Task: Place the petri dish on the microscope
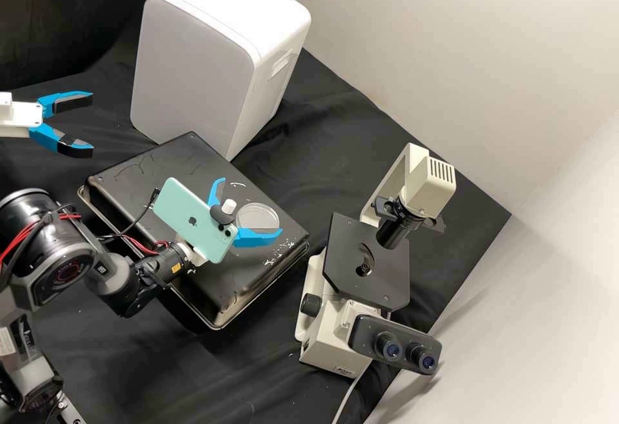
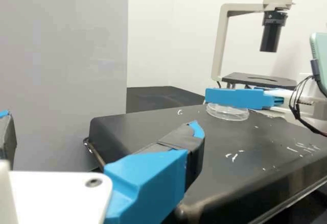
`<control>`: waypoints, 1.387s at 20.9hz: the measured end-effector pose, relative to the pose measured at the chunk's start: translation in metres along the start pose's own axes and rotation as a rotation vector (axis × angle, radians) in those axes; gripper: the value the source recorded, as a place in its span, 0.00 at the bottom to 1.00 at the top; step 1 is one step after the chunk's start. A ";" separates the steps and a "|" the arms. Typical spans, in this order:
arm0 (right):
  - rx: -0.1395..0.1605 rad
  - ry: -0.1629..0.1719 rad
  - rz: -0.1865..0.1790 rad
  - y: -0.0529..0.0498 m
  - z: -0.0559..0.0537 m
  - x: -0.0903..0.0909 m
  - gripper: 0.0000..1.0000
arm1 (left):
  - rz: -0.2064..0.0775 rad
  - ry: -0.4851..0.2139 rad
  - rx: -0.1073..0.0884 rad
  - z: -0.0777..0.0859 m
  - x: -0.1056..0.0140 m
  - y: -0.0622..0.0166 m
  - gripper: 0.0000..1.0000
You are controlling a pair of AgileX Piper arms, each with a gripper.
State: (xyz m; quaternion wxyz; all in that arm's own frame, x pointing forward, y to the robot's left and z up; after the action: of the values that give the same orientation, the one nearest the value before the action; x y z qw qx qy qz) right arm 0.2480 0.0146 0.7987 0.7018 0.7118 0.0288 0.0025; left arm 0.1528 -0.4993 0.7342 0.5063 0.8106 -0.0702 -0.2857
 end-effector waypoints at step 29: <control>-0.013 -0.110 0.034 -0.008 0.026 0.027 1.00 | -0.007 -0.005 0.000 0.001 0.000 -0.0012 1.00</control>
State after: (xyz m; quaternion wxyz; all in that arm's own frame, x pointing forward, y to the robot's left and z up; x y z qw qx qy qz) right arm 0.2758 -0.0098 0.7894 0.7069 0.7066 -0.0217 -0.0245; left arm 0.1524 -0.4994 0.7328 0.5051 0.8101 -0.0688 -0.2895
